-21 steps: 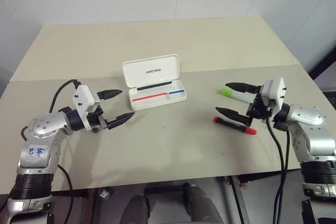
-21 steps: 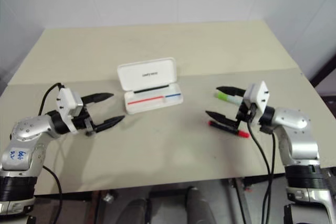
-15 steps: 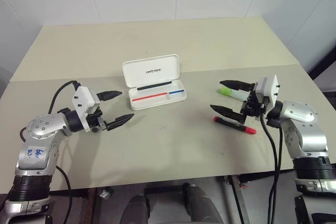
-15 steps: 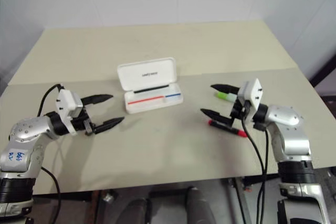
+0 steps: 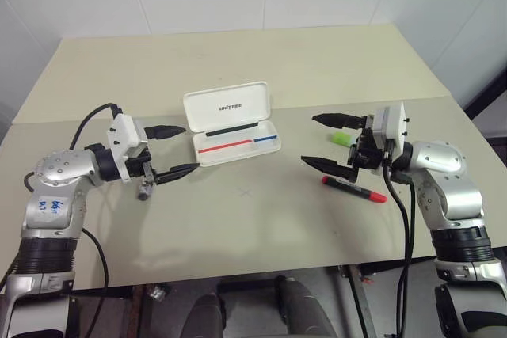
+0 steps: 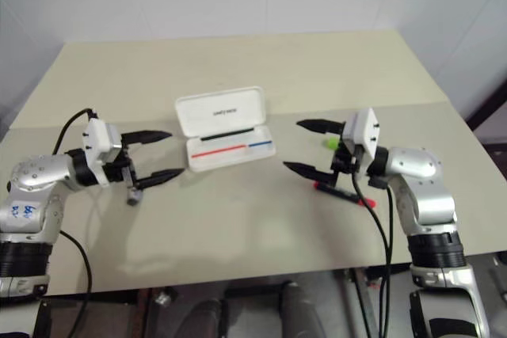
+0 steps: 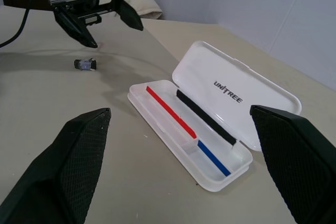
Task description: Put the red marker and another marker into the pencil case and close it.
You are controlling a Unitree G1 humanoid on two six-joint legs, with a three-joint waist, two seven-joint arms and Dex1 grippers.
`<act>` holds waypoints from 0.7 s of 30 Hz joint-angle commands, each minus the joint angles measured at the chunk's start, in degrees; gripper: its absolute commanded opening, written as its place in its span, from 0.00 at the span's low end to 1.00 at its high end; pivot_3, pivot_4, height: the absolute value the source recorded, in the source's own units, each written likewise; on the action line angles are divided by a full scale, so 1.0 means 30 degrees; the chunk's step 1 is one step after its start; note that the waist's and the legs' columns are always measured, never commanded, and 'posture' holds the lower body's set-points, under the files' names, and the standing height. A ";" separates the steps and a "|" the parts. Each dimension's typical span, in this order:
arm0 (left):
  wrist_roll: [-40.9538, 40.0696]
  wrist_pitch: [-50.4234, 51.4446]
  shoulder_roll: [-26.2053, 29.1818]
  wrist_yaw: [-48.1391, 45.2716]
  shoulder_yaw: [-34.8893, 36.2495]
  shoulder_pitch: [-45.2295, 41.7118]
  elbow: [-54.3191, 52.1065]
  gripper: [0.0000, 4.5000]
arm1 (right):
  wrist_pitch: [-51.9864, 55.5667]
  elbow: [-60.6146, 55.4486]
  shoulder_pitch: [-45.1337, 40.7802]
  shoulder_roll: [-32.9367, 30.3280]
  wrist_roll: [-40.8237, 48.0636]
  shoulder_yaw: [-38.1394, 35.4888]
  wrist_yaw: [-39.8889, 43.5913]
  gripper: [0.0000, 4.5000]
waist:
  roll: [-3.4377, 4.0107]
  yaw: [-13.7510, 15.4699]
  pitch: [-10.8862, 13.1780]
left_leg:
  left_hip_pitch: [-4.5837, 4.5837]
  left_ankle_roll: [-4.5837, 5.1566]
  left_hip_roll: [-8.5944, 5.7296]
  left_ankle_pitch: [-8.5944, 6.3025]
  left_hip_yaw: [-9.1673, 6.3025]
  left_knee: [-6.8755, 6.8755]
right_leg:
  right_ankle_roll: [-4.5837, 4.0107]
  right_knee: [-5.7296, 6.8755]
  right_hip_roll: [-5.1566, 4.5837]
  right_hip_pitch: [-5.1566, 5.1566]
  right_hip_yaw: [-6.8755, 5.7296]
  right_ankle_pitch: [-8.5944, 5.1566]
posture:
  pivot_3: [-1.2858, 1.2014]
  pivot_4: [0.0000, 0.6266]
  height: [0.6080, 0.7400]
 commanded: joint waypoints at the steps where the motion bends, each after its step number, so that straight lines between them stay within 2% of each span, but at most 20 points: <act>1: 0.0415 -0.0782 0.0648 -0.1133 -0.0322 -0.0646 0.0614 0.72 | -0.0015 -0.0717 -0.0446 0.0157 0.0341 0.0068 0.0113 1.00 | 0.0000 0.0037 0.0000 | 0.0000 -0.0001 0.0000 0.0000 -0.0002 0.0001 | -0.0001 0.0002 0.0000 0.0000 -0.0005 -0.0001 | 0.52 0.24 1.00; 5: 0.1569 -0.0476 0.0388 -0.0808 -0.1497 -0.1670 0.1368 0.42 | 0.0367 -0.0983 -0.0784 0.0105 0.0607 0.0173 0.0667 1.00 | -0.0016 0.0094 0.0009 | -0.0008 -0.0002 -0.0003 -0.0001 -0.0002 0.0005 | 0.0000 -0.0001 -0.0005 0.0000 -0.0005 0.0000 | 0.52 0.24 1.00; 15: 0.4193 0.0164 -0.1362 -0.1206 -0.5092 -0.5320 0.3862 0.42 | 0.0262 -0.0636 -0.1638 0.0518 0.0599 0.0611 0.1208 1.00 | -0.0027 0.0133 0.0016 | -0.0023 0.0000 -0.0006 -0.0002 -0.0009 0.0013 | 0.0013 0.0006 -0.0002 -0.0004 -0.0014 0.0007 | 0.52 0.24 1.00; 21: 0.5807 -0.0075 -0.2087 -0.0819 -0.6245 -0.7049 0.6285 0.42 | 0.0301 -0.0772 -0.1662 0.0819 0.0503 0.0637 0.1047 1.00 | -0.0029 0.0051 0.0018 | -0.0022 0.0006 -0.0004 -0.0005 -0.0010 0.0010 | 0.0015 0.0025 0.0010 -0.0018 -0.0010 0.0007 | 0.52 0.24 1.00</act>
